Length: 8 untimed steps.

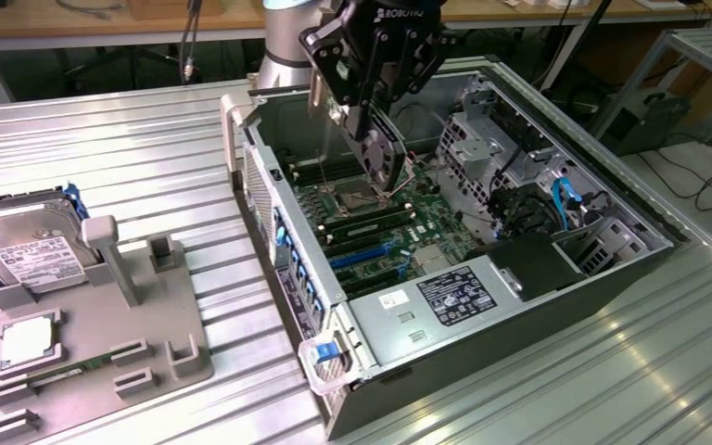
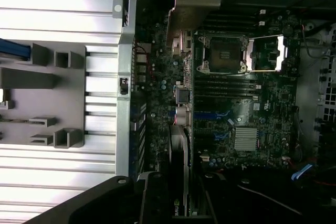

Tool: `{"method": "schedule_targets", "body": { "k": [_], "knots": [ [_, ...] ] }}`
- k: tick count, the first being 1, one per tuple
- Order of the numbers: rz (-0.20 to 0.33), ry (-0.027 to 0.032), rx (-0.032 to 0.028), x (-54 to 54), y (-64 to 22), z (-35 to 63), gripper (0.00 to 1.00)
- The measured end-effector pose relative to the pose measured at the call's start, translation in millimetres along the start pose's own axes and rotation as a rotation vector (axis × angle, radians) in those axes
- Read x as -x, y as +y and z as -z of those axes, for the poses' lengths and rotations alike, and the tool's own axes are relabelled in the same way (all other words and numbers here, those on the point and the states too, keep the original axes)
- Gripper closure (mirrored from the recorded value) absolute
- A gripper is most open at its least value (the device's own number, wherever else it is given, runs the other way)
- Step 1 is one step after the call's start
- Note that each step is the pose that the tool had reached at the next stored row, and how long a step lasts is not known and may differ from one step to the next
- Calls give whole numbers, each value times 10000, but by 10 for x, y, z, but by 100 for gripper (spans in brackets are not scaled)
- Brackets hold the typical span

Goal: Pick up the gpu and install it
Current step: 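Pick up the gpu and move the gpu toward the slot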

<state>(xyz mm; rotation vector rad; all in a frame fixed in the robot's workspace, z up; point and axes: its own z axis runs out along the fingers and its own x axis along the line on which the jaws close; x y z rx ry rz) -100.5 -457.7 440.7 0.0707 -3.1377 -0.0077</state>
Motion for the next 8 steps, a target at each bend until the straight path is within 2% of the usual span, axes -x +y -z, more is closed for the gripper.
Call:
{"method": "schedule_targets", "body": {
  "k": [8],
  "knots": [
    [23, 0, 0, 96, -4, -1, 73]
  ]
}}
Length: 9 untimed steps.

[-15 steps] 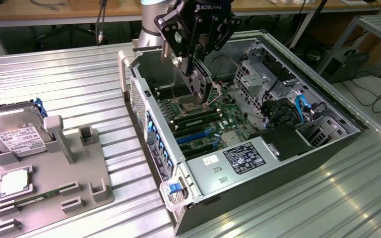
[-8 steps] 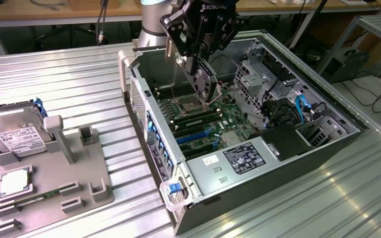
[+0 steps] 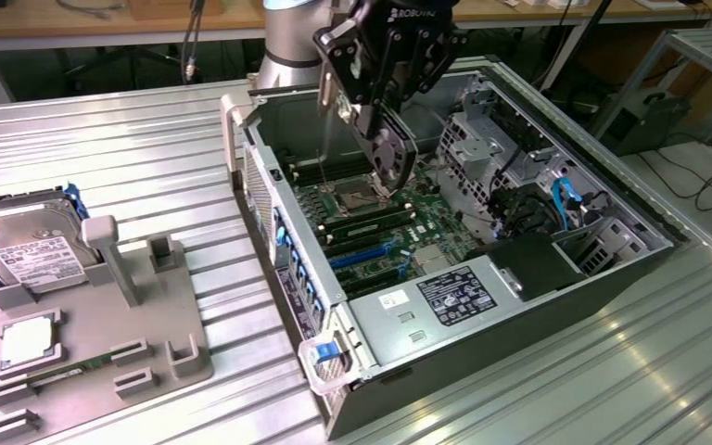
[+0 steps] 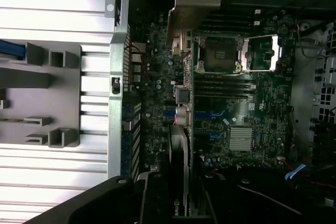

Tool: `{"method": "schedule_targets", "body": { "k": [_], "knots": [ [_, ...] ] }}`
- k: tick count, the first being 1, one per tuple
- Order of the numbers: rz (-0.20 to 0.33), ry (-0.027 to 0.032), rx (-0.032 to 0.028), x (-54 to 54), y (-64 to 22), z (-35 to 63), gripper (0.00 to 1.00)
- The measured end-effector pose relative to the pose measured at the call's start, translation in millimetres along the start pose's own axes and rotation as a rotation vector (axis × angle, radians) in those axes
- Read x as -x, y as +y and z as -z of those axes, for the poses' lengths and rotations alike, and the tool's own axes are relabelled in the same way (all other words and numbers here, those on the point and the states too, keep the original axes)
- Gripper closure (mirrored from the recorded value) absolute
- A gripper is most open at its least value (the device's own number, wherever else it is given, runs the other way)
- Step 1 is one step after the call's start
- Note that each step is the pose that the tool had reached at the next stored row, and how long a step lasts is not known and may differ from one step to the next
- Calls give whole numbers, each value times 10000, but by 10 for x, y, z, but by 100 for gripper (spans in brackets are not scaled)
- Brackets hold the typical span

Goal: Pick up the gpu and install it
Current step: 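Pick up the gpu and move the gpu toward the slot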

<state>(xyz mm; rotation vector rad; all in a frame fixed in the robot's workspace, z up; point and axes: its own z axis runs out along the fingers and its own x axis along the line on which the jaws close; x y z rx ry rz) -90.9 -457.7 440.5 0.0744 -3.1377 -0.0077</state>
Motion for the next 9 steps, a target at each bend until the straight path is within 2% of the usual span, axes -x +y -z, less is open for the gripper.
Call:
{"method": "schedule_targets", "body": {
  "k": [9],
  "knots": [
    [26, 0, 0, 122, -6, -1, 73]
  ]
}}
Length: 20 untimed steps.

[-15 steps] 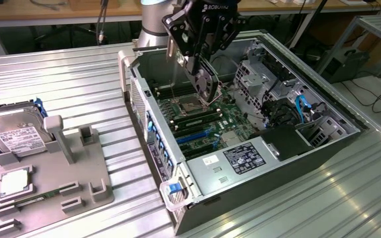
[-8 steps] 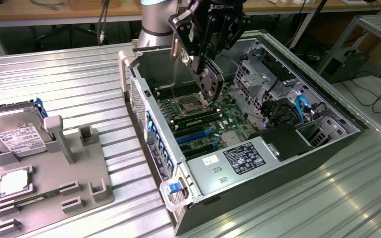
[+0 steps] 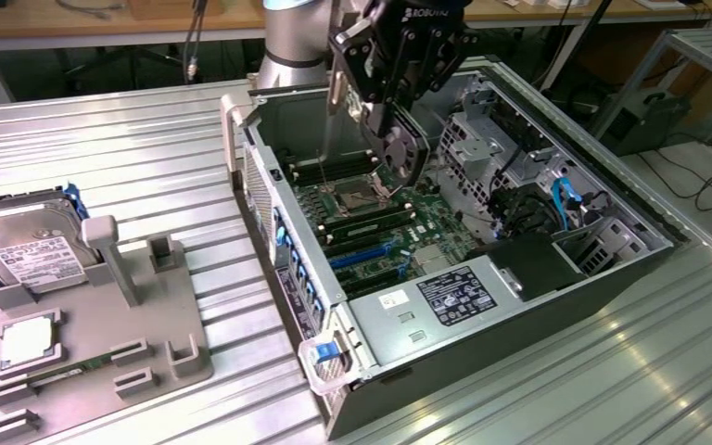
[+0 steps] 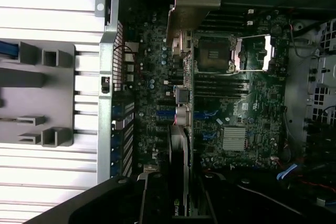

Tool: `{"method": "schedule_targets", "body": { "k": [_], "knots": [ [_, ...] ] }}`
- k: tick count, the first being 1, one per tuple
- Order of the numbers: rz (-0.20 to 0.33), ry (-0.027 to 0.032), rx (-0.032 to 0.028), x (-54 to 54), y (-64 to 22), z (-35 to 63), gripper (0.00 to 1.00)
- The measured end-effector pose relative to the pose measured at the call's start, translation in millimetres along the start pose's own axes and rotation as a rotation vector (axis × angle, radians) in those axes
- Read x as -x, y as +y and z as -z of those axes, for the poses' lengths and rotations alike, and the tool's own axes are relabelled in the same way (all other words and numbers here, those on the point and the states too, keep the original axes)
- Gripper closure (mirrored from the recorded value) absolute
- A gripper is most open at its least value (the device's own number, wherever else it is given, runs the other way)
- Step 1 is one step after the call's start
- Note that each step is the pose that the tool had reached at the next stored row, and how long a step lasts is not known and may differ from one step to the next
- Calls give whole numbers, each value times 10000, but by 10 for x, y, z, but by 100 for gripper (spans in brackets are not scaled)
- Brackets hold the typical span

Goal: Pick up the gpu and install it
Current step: 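Pick up the gpu and move the gpu toward the slot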

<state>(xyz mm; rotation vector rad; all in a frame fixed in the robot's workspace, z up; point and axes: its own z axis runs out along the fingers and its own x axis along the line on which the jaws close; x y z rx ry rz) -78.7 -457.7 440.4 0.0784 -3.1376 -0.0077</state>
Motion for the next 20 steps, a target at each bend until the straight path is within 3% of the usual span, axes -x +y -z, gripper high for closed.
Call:
{"method": "schedule_targets", "body": {
  "k": [20],
  "knots": [
    [44, 0, -4, 307, -15, -11, 73]
  ]
}}
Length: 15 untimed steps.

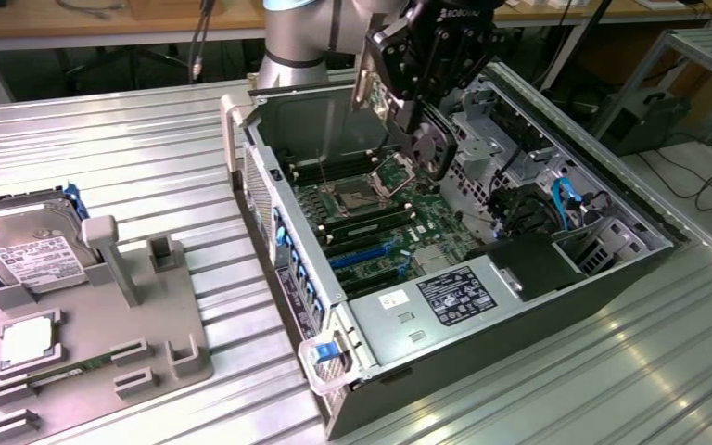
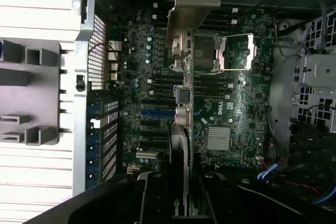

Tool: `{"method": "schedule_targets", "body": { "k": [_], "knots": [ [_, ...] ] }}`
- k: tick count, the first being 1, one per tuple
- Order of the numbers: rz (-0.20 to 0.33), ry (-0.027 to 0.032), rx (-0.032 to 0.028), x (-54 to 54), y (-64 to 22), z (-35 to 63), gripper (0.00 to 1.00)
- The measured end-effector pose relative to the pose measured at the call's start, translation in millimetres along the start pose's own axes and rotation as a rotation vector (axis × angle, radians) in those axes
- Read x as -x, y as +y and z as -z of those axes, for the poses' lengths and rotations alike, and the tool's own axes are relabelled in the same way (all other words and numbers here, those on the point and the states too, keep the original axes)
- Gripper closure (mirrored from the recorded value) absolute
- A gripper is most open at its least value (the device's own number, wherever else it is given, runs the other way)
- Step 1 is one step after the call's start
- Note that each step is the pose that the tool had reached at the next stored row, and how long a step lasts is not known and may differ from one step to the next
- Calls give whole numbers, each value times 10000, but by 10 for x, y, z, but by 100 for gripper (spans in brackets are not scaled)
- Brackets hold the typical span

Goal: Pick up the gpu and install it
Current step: 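Pick up the gpu and move the gpu toward the slot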

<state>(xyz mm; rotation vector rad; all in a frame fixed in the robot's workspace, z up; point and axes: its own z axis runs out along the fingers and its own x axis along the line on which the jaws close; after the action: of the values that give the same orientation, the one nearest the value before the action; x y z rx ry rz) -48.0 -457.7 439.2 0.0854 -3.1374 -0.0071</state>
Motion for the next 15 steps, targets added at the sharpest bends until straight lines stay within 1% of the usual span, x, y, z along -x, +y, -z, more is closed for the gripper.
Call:
{"method": "schedule_targets", "body": {
  "k": [7, 12, 14, 15],
  "knots": [
    [31, 0, 0, 134, -7, -3, 73],
    [31, 0, 0, 268, -15, -4, 73],
    [32, 0, 1, 352, -19, -5, 73],
    [32, -1, 0, 421, -23, -6, 73]
  ]
}}
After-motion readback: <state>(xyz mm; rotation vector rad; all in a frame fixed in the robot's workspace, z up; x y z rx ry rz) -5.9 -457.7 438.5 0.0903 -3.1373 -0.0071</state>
